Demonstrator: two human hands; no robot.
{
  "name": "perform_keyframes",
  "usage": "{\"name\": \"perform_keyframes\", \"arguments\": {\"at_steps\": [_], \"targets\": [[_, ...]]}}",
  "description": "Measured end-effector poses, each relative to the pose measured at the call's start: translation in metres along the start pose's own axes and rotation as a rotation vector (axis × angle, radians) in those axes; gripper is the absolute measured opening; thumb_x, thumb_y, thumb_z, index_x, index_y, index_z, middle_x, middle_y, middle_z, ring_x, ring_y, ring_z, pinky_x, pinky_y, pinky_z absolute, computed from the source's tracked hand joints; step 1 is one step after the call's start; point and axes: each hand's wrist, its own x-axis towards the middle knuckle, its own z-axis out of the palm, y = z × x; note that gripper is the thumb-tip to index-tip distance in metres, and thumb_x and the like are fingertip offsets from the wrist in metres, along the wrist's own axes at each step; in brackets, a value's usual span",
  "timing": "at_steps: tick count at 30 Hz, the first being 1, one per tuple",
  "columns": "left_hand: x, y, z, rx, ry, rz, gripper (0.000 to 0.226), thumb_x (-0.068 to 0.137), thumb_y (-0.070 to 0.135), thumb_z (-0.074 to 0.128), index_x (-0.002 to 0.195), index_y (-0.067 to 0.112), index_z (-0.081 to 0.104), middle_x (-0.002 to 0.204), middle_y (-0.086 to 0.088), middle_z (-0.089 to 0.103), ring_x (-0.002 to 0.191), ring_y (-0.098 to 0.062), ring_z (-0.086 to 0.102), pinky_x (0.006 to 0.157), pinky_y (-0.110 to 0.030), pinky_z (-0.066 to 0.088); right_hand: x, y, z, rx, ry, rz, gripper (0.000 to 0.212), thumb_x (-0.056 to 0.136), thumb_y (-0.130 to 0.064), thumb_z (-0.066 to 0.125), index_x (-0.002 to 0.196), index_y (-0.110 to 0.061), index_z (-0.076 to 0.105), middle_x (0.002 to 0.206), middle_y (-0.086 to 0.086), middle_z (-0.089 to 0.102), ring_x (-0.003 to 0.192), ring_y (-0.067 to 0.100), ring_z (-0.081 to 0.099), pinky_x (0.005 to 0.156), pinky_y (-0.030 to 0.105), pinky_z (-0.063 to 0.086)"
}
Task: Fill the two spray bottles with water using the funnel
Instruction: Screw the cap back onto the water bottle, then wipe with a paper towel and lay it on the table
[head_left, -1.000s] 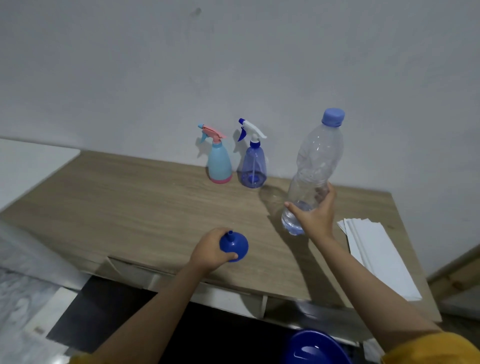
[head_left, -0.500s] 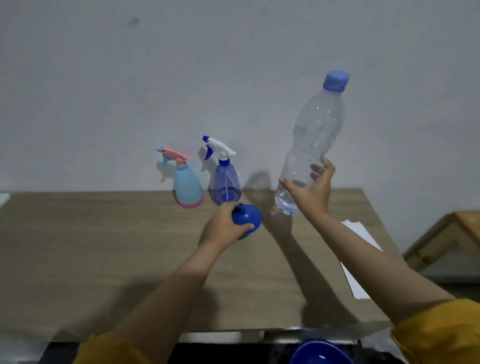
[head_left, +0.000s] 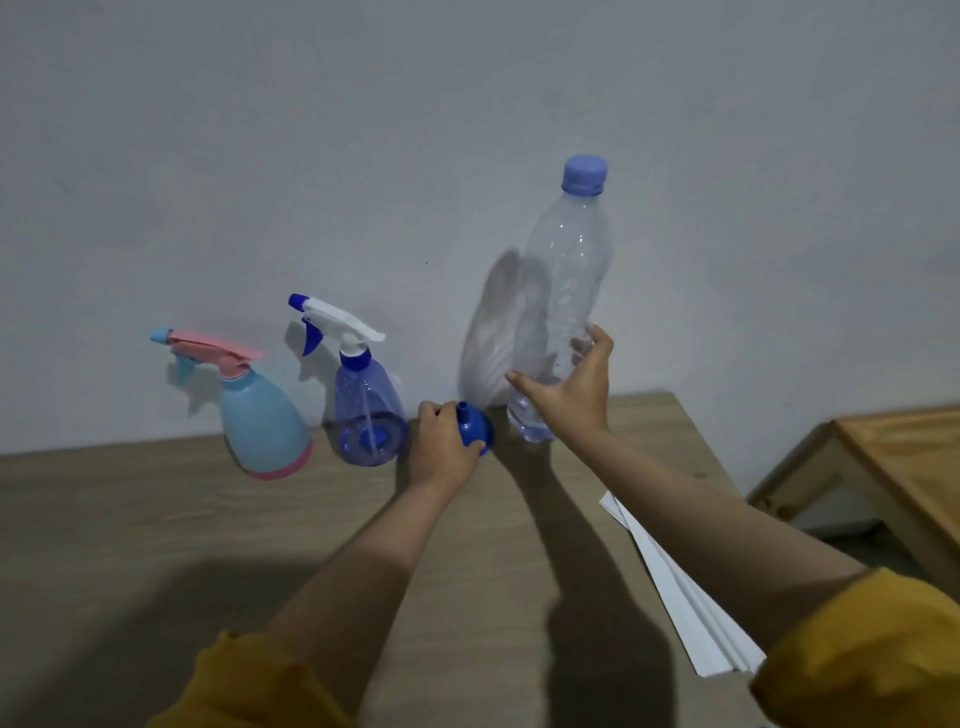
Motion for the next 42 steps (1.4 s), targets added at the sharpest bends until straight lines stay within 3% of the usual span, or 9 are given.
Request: {"name": "perform_keyframes", "arguments": {"at_steps": [6, 11, 13, 17, 20, 24, 33, 38, 42], "targets": [[0.008, -0.009, 0.014, 0.004, 0.041, -0.02, 0.06, 0.074, 0.026, 0.074, 0.125, 0.009, 0.047, 0.121, -0.01, 0.048, 0.107, -0.029, 0.053, 0.09, -0.042, 0.048, -0.001, 0.015, 0.006, 0.001, -0.028, 0.054, 0.11, 0.059, -0.029, 0.09, 0.142, -0.014, 0.019, 0.136, 0.007, 0.038, 0.126, 0.018, 0.04, 0.106, 0.029, 0.039], [0.001, -0.013, 0.02, -0.062, 0.066, -0.047, 0.1, 0.072, 0.037, 0.078, 0.146, 0.006, 0.017, 0.143, -0.013, 0.036, 0.132, -0.031, 0.037, 0.106, -0.045, 0.038, -0.02, 0.011, -0.003, -0.075, -0.141, 0.148, 0.128, 0.06, -0.041, 0.088, 0.151, -0.011, 0.003, 0.156, 0.009, 0.018, 0.144, 0.023, 0.019, 0.117, 0.039, 0.026], [-0.013, -0.01, 0.021, -0.119, 0.128, -0.087, 0.108, 0.068, 0.041, 0.08, 0.146, 0.005, 0.015, 0.144, -0.015, 0.036, 0.133, -0.032, 0.036, 0.108, -0.046, 0.037, -0.043, 0.008, -0.017, -0.09, -0.155, 0.161, 0.114, 0.067, -0.036, 0.085, 0.149, -0.004, 0.012, 0.152, 0.011, 0.026, 0.141, 0.024, 0.025, 0.112, 0.033, 0.029], [-0.072, 0.004, 0.033, -0.166, 0.188, -0.035, 0.085, 0.074, 0.033, 0.075, 0.141, 0.006, 0.03, 0.137, -0.012, 0.042, 0.127, -0.027, 0.039, 0.107, -0.031, 0.03, -0.104, 0.015, -0.066, -0.269, -0.133, 0.016, 0.05, 0.082, -0.02, 0.07, 0.127, -0.005, 0.054, 0.129, 0.01, 0.054, 0.122, 0.022, 0.046, 0.097, 0.02, 0.03], [-0.108, 0.022, 0.048, -0.201, 0.092, 0.042, 0.066, 0.078, 0.029, 0.071, 0.134, 0.008, 0.043, 0.131, -0.008, 0.047, 0.124, -0.022, 0.043, 0.105, -0.027, 0.033, -0.139, 0.034, -0.108, -0.427, -0.041, 0.036, 0.032, 0.083, -0.025, 0.068, 0.113, -0.014, 0.066, 0.115, 0.002, 0.064, 0.107, 0.021, 0.051, 0.09, 0.032, 0.041], [-0.128, 0.057, 0.067, -0.154, -0.08, 0.213, 0.051, 0.078, 0.03, 0.066, 0.126, 0.017, 0.053, 0.124, 0.001, 0.054, 0.114, -0.018, 0.052, 0.099, -0.038, 0.045, -0.168, 0.064, -0.161, -0.613, 0.012, 0.083, 0.028, 0.079, -0.032, 0.068, 0.102, -0.016, 0.07, 0.103, 0.001, 0.068, 0.096, 0.028, 0.057, 0.078, 0.042, 0.047], [-0.128, 0.12, 0.094, 0.028, -0.341, 0.479, 0.032, 0.086, 0.026, 0.062, 0.118, 0.025, 0.064, 0.123, 0.004, 0.058, 0.118, -0.019, 0.048, 0.101, -0.034, 0.039, -0.188, 0.092, -0.199, -0.674, -0.041, 0.186, 0.013, 0.081, -0.033, 0.07, 0.084, -0.022, 0.076, 0.101, -0.004, 0.066, 0.098, 0.021, 0.054, 0.088, 0.04, 0.037], [-0.125, 0.138, 0.093, 0.165, -0.363, 0.565, 0.029, 0.089, 0.023, 0.059, 0.117, 0.026, 0.066, 0.123, 0.002, 0.055, 0.117, -0.018, 0.046, 0.099, -0.031, 0.038, -0.188, 0.092, -0.205, -0.566, 0.002, 0.175, 0.013, 0.083, -0.032, 0.068, 0.085, -0.022, 0.076, 0.098, -0.005, 0.065, 0.096, 0.018, 0.05, 0.088, 0.036, 0.034], [-0.122, 0.154, 0.088, 0.216, -0.32, 0.607, 0.021, 0.085, 0.018, 0.062, 0.102, 0.025, 0.073, 0.113, 0.001, 0.055, 0.109, -0.02, 0.048, 0.086, -0.027, 0.036, -0.186, 0.09, -0.213, -0.516, 0.055, 0.153, 0.007, 0.08, -0.031, 0.073, 0.081, -0.025, 0.076, 0.092, -0.005, 0.063, 0.091, 0.019, 0.05, 0.085, 0.038, 0.036]]}}
